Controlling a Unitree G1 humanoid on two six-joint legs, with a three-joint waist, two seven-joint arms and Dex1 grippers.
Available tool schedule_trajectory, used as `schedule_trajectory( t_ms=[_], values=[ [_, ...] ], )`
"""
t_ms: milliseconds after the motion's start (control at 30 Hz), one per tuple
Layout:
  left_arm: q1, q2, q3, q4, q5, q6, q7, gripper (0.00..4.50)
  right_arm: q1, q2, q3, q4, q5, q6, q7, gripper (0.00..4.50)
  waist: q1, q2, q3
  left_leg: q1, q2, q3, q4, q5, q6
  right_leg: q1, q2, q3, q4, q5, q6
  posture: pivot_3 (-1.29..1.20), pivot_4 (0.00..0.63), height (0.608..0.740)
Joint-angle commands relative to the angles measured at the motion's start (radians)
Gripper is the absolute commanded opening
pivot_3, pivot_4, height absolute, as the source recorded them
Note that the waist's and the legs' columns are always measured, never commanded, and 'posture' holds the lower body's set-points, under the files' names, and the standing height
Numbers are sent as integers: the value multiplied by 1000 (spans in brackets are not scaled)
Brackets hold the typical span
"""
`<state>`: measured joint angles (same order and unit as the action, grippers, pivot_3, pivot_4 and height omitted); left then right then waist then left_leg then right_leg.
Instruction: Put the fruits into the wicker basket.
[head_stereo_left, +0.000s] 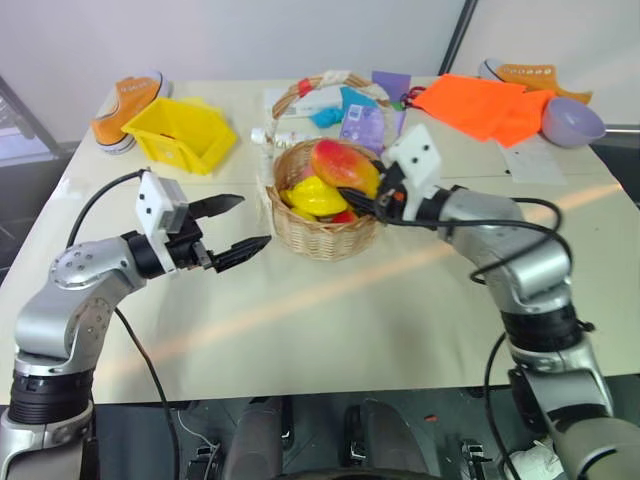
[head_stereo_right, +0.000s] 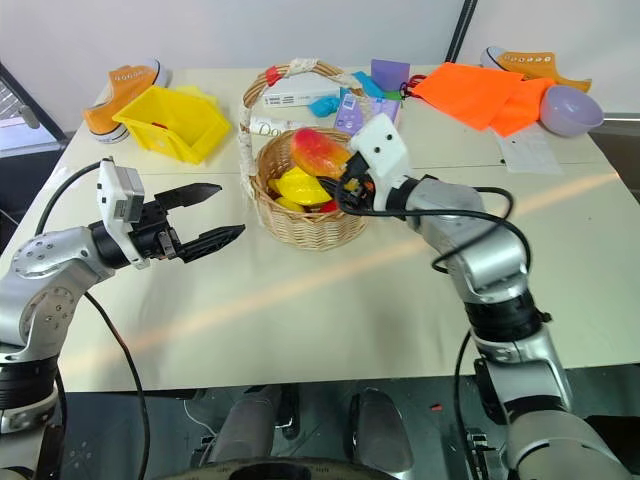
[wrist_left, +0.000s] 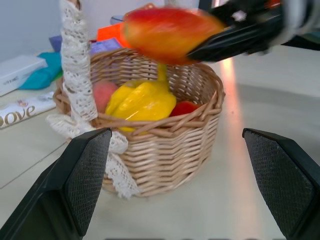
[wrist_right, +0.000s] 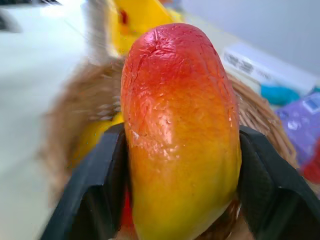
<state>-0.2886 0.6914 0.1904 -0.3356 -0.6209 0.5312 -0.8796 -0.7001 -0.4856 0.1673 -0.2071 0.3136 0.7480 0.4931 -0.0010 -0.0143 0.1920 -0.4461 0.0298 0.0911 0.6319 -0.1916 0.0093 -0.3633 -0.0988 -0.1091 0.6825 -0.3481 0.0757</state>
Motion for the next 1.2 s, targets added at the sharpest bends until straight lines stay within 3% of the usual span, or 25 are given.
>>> schedule_trajectory(
  t_ms=[33, 167, 333, 467, 700, 833, 900, 1000, 1200],
  values=[
    [0, -3, 4, -52, -8, -10, 17, 4500, -4, -11, -26, -53, -31, -58, 8, 4465, 5, 0, 0, -1, 0, 1, 0, 0, 1, -1, 0, 0, 0, 0, 0, 0, 150, 715],
    [8, -14, 0, -84, -15, -4, 41, 4500, 90, -107, -130, -195, 39, -45, 90, 4465, 13, 0, 0, -2, 0, 1, 0, -1, 1, -2, -1, 0, 0, 0, 0, 0, 150, 715],
    [5, -27, -12, -106, -34, 10, 49, 4500, 121, -126, -278, -225, 113, 22, 59, 4465, 2, 0, 0, 1, 1, 2, 0, -3, 5, 0, 0, 0, -1, 0, 0, 0, 150, 715],
    [-14, -39, -41, -96, -35, 9, 48, 4500, 69, -76, -250, -98, 37, -10, -27, 4465, -15, 0, 0, 4, 2, 1, 0, -3, 5, 2, 1, 0, 1, 0, 0, 0, 150, 715],
    [-25, -65, -47, -83, -42, 7, 59, 4500, -47, 55, -204, 184, -16, -200, -18, 4465, -14, 0, 0, 3, 2, 2, -1, 1, -2, -1, 2, 0, 1, 0, 0, 0, 150, 715],
    [-11, -66, -50, -90, -35, 5, 65, 4500, -72, 80, -225, 243, -11, -249, -24, 2693, -9, 0, 0, 2, 2, 3, -1, 1, -2, -1, 1, 1, 1, 0, 0, 0, 150, 715],
    [-7, -66, -48, -93, -36, 5, 70, 4500, -71, 83, -232, 239, -6, -252, -25, 1497, -10, 0, 0, 2, 2, 3, -1, 1, -1, -1, 1, 1, 1, 0, 0, 0, 150, 715],
    [6, -66, -48, -99, -36, 1, 73, 4500, -45, 60, -235, 185, -23, -247, -42, 49, -12, 0, 0, 2, 2, 3, -1, 1, -2, -1, 1, 1, 1, 0, 0, 0, 150, 715],
    [1, -72, -61, -93, -32, -4, 77, 4500, 51, -72, -396, 42, -19, -195, -83, 21, -5, 1, 0, 1, 2, 3, -1, 1, -2, -1, 0, 1, 1, 0, 0, 0, 150, 715]
  ],
)
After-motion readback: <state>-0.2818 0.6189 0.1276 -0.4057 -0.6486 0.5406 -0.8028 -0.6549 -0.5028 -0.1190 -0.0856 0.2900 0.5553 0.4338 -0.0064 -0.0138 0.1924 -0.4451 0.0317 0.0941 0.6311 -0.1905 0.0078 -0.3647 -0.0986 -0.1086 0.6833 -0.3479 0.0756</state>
